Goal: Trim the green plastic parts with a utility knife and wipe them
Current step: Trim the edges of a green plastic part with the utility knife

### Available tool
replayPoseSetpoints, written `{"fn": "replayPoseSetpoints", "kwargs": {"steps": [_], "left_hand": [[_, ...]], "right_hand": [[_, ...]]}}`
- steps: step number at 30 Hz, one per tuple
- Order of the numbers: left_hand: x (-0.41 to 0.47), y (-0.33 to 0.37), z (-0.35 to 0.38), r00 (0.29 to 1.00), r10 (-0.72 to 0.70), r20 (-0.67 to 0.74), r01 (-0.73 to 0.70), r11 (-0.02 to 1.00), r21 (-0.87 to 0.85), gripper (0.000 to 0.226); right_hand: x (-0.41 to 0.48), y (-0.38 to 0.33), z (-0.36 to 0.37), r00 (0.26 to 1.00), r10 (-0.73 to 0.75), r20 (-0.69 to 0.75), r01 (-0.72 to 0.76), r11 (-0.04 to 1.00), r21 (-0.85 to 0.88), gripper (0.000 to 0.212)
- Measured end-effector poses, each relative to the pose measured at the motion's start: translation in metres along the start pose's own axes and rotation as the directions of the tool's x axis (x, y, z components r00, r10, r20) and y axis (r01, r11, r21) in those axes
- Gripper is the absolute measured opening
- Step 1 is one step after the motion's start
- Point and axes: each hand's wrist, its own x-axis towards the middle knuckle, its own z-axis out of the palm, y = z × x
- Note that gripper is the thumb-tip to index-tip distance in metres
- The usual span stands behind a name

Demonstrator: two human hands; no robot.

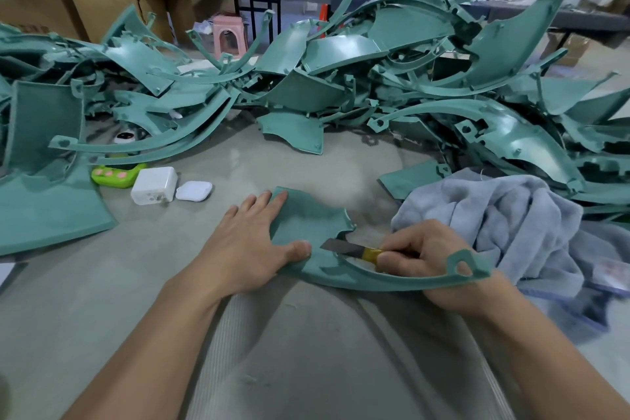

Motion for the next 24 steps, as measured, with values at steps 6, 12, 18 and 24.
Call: {"fn": "replayPoseSetpoints", "kwargs": {"steps": [6,12,18,24], "left_hand": [[0.003,-0.001,0.001,1.000,-0.005,0.007,0.005,1.000,0.005,0.102],[0.004,-0.003,0.002,1.000,0.007,-0.007,-0.007,1.000,0.003,0.100],[0.003,-0.003,0.001,1.000,0.024,0.009,-0.024,1.000,0.011,0.111],[0.006,-0.005,0.002,1.000,0.020,-0.009,-0.020,1.000,0.008,0.112]], "right_hand": [[-0.004,0.002,-0.007,0.999,-0.027,0.037,0.028,0.999,-0.018,0.031],[0.011,0.005,0.012,0.879,0.145,-0.453,-0.129,0.989,0.068,0.030],[0.031,0.007,0.015,0.908,0.134,-0.396,-0.210,0.965,-0.155,0.029],[0.022,0.009,0.005,0.945,0.141,-0.296,-0.171,0.982,-0.077,0.028]]}}
